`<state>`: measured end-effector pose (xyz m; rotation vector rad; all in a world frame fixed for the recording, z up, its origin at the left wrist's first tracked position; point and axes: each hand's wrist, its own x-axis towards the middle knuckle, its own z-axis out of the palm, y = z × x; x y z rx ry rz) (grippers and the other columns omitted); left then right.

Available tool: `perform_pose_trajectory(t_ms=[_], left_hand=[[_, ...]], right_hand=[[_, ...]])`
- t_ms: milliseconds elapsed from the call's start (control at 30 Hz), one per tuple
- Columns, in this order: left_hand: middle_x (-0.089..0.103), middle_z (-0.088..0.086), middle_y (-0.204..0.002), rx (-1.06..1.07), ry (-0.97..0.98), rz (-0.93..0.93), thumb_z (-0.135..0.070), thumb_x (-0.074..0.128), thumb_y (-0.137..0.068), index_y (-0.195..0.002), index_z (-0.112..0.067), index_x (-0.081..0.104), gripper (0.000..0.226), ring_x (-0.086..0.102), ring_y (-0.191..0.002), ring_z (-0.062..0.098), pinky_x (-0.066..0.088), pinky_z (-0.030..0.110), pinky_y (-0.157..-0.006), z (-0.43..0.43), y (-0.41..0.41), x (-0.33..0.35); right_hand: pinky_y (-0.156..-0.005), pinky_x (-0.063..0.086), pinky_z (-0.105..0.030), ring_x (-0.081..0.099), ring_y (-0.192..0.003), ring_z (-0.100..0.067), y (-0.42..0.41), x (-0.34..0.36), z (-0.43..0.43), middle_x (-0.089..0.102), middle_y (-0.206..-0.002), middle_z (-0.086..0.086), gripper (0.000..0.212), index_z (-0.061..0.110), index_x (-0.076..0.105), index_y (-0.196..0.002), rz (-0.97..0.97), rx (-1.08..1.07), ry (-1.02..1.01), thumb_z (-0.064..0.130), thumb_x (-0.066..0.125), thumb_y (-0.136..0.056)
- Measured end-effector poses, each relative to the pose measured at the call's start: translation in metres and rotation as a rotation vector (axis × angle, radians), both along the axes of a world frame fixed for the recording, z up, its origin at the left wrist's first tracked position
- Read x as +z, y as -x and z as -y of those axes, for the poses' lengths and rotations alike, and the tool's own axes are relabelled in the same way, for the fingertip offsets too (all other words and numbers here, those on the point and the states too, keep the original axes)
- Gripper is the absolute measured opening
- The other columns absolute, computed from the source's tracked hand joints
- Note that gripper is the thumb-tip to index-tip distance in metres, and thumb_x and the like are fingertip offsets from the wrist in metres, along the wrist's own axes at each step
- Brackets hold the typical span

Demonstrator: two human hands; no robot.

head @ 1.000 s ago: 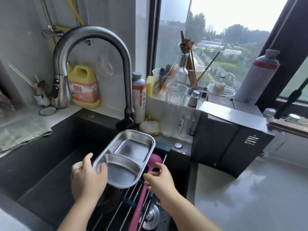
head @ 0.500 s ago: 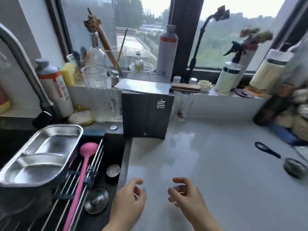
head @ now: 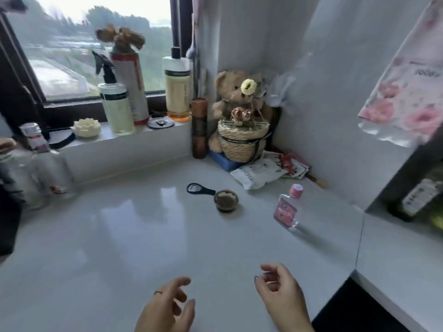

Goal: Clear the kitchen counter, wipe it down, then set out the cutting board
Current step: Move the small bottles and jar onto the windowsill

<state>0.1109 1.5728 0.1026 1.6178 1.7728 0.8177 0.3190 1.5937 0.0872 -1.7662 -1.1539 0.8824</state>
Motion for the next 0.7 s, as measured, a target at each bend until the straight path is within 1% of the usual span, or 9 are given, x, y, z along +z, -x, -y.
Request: perform_pose_trajectory(t_ms=[67, 133, 200, 300, 367, 433, 533, 600, 700], left_hand=[[0.059, -0.017, -0.060, -0.049, -0.016, 0.000, -0.009, 0.075, -0.063, -0.080, -0.044, 0.062, 0.041, 0.057, -0.060, -0.003, 0.041, 0.007, -0.051, -0.013, -0.028, -0.001], [0.061, -0.014, -0.069, -0.081, -0.016, -0.014, -0.013, 0.073, -0.066, -0.087, -0.048, 0.054, 0.045, 0.058, -0.066, 0.000, 0.039, 0.008, -0.048, -0.023, -0.049, -0.001], [0.061, -0.013, -0.071, -0.093, -0.010, -0.019, -0.015, 0.072, -0.068, -0.087, -0.047, 0.049, 0.044, 0.058, -0.069, 0.001, 0.040, 0.012, -0.051, -0.032, -0.062, -0.001], [0.061, -0.010, -0.060, -0.042, 0.001, 0.013, -0.013, 0.071, -0.068, -0.082, -0.042, 0.053, 0.037, 0.057, -0.063, 0.001, 0.040, 0.012, -0.052, -0.041, -0.070, 0.002], [0.063, -0.008, -0.058, 0.028, -0.004, 0.083, -0.008, 0.071, -0.068, -0.080, -0.038, 0.057, 0.035, 0.056, -0.054, 0.001, 0.039, 0.009, -0.050, -0.048, -0.069, 0.006], [0.062, -0.004, -0.056, 0.076, -0.011, 0.127, -0.007, 0.071, -0.070, -0.079, -0.038, 0.056, 0.036, 0.056, -0.053, 0.002, 0.039, 0.008, -0.052, -0.054, -0.066, 0.010], [0.063, -0.004, -0.071, 0.132, -0.018, 0.110, -0.012, 0.070, -0.072, -0.082, -0.039, 0.053, 0.033, 0.057, -0.059, 0.006, 0.040, 0.011, -0.057, -0.058, -0.054, 0.010], [0.061, -0.004, -0.093, 0.200, 0.006, 0.042, -0.019, 0.069, -0.073, -0.096, -0.036, 0.054, 0.032, 0.057, -0.079, 0.007, 0.040, 0.017, -0.067, -0.057, -0.039, 0.007], [0.051, 0.002, -0.122, 0.338, 0.068, -0.162, -0.030, 0.069, -0.073, -0.120, -0.029, 0.049, 0.051, 0.047, -0.113, 0.021, 0.037, 0.029, -0.092, -0.052, -0.003, -0.003]], right_hand=[[-0.058, 0.041, -0.007, 0.058, -0.055, -0.007, -0.035, -0.001, -0.013, 0.065, -0.075, -0.002, 0.021, 0.021, 0.059, -0.081, 0.054, -0.094, -0.033, 0.006, 0.071, -0.073], [-0.065, 0.040, -0.010, 0.059, -0.071, -0.017, -0.061, 0.002, -0.032, 0.065, -0.092, -0.010, 0.024, 0.012, 0.061, -0.093, 0.136, -0.170, -0.083, 0.007, 0.073, -0.073], [-0.079, 0.043, -0.028, 0.057, -0.091, -0.030, -0.079, 0.006, -0.058, 0.061, -0.106, -0.016, 0.038, 0.004, 0.057, -0.107, 0.210, -0.212, -0.130, 0.007, 0.073, -0.072], [-0.087, 0.043, -0.038, 0.051, -0.110, -0.036, -0.089, 0.012, -0.098, 0.054, -0.119, -0.021, 0.058, -0.001, 0.048, -0.121, 0.226, -0.227, -0.145, 0.008, 0.074, -0.071], [-0.086, 0.044, -0.040, 0.052, -0.109, -0.038, -0.090, 0.010, -0.117, 0.055, -0.118, -0.023, 0.057, -0.002, 0.048, -0.118, 0.198, -0.223, -0.141, 0.010, 0.076, -0.070], [-0.084, 0.044, -0.038, 0.055, -0.106, -0.038, -0.090, 0.004, -0.128, 0.059, -0.115, -0.022, 0.047, 0.000, 0.053, -0.114, 0.176, -0.197, -0.116, 0.012, 0.073, -0.073], [-0.075, 0.042, -0.036, 0.059, -0.098, -0.038, -0.090, -0.003, -0.131, 0.065, -0.107, -0.021, 0.031, 0.004, 0.057, -0.106, 0.157, -0.177, -0.109, 0.014, 0.068, -0.079], [-0.069, 0.038, -0.032, 0.060, -0.091, -0.038, -0.084, -0.004, -0.128, 0.066, -0.096, -0.021, 0.026, 0.004, 0.058, -0.100, 0.150, -0.175, -0.114, 0.016, 0.069, -0.079], [-0.069, 0.037, -0.031, 0.063, -0.082, -0.034, -0.058, -0.003, -0.120, 0.063, -0.083, -0.015, 0.023, 0.007, 0.059, -0.096, 0.115, -0.095, -0.150, 0.014, 0.071, -0.077]])
